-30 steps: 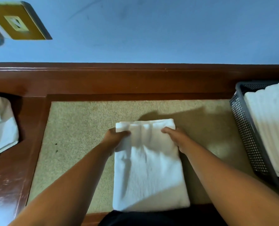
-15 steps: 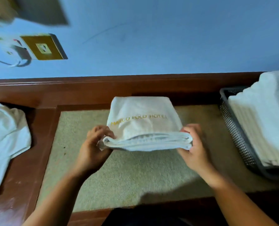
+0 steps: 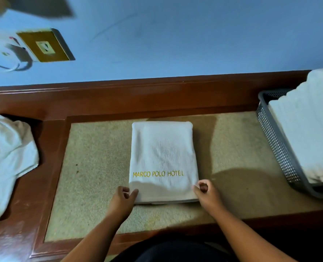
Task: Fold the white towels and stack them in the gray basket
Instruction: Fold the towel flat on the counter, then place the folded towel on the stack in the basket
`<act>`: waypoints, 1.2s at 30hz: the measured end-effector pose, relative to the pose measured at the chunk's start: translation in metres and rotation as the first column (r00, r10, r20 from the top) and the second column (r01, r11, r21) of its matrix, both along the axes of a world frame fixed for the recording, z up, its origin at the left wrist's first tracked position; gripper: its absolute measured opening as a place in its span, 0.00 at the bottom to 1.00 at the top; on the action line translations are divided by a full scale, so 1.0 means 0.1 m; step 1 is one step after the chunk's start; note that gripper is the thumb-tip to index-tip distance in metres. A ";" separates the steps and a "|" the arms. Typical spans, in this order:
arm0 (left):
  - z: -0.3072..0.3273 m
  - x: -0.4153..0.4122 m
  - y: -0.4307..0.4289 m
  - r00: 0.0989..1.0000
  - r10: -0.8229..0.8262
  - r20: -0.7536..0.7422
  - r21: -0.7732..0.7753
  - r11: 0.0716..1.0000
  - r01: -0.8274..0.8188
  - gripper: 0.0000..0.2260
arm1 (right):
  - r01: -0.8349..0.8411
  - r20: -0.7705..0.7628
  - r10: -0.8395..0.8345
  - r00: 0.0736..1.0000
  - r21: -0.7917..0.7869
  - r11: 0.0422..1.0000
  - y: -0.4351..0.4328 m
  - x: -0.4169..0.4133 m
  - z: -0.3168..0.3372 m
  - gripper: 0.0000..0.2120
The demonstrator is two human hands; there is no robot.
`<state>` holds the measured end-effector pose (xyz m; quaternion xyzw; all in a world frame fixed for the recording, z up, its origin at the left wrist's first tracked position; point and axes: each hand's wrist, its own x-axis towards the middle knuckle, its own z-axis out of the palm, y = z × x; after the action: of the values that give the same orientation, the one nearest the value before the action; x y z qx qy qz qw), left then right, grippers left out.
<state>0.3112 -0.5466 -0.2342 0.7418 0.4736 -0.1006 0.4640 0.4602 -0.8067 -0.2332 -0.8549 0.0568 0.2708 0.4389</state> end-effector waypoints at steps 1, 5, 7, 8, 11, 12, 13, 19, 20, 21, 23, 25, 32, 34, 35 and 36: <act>0.01 0.06 0.00 1.000 0.020 -0.002 -0.030 0.999 -0.020 0.13 | 0.021 -0.054 -0.021 0.998 -0.002 1.000 0.04 0.05 0.02 0.13; 0.06 0.20 0.05 0.998 0.023 -0.050 -0.087 0.996 -0.027 0.11 | -0.192 -0.222 0.153 0.963 -0.166 0.967 0.09 0.24 0.07 0.16; 0.07 0.20 0.09 0.996 0.032 -0.079 -0.092 0.995 -0.039 0.12 | -0.217 -0.263 0.158 0.952 -0.212 0.953 0.10 0.28 0.11 0.09; 0.05 0.20 0.10 0.995 0.006 -0.103 -0.063 0.998 -0.013 0.12 | -0.195 -0.250 0.134 0.959 -0.239 0.951 0.12 0.28 0.11 0.08; 0.06 0.24 0.05 0.987 -0.045 -0.152 0.048 0.997 0.053 0.15 | -0.126 -0.182 0.085 0.980 -0.228 0.965 0.17 0.26 0.07 0.26; 0.07 0.27 0.02 0.993 -0.009 -0.116 0.023 1.000 0.011 0.18 | -0.084 -0.190 0.048 0.981 -0.186 0.979 0.20 0.26 0.05 0.34; 0.08 0.30 0.01 0.995 0.059 -0.081 -0.054 0.997 -0.063 0.20 | -0.049 -0.212 0.019 0.977 -0.139 0.989 0.23 0.26 0.05 0.39; 0.34 0.50 0.06 0.923 0.379 0.067 -0.641 0.726 -0.251 0.19 | -0.023 -0.342 0.046 0.938 0.069 0.997 0.40 0.39 0.26 0.24; 0.44 0.54 0.05 0.909 0.409 0.085 -0.702 0.672 -0.236 0.19 | 0.006 -0.355 0.035 0.934 0.115 0.993 0.43 0.42 0.35 0.24; 0.54 0.57 0.02 0.895 0.436 0.097 -0.750 0.623 -0.222 0.20 | 0.040 -0.356 0.022 0.934 0.166 0.985 0.43 0.45 0.46 0.25; 0.75 0.61 -0.02 0.868 0.482 0.121 -0.819 0.543 -0.187 0.20 | 0.112 -0.354 -0.014 0.935 0.258 0.960 0.40 0.53 0.68 0.29; 1.02 0.65 -0.06 0.841 0.518 0.157 -0.861 0.488 -0.140 0.19 | 0.188 -0.374 -0.047 0.926 0.351 0.917 0.29 0.60 0.90 0.28; 1.92 1.04 -0.56 0.852 0.451 0.266 -0.892 0.449 0.041 0.20 | 0.257 -0.350 -0.108 0.930 0.411 0.875 -0.40 0.80 1.64 0.13; 2.16 1.23 -0.80 0.853 0.406 0.329 -0.876 0.469 0.114 0.20 | 0.265 -0.301 -0.135 0.944 0.447 0.854 -0.68 0.92 1.91 0.11; 2.29 1.37 -0.97 0.849 0.372 0.374 -0.862 0.477 0.171 0.20 | 0.266 -0.263 -0.153 0.953 0.474 0.839 -0.88 1.01 2.08 0.11; 2.42 1.47 -1.10 0.838 0.347 0.421 -0.845 0.485 0.224 0.20 | 0.258 -0.222 -0.165 0.961 0.500 0.827 -1.04 1.10 2.24 0.11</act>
<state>0.4581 -0.6564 0.0083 0.3799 0.2318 -0.0946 0.8905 0.5704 -0.9107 -0.0091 -0.6648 0.1125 0.2970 0.6762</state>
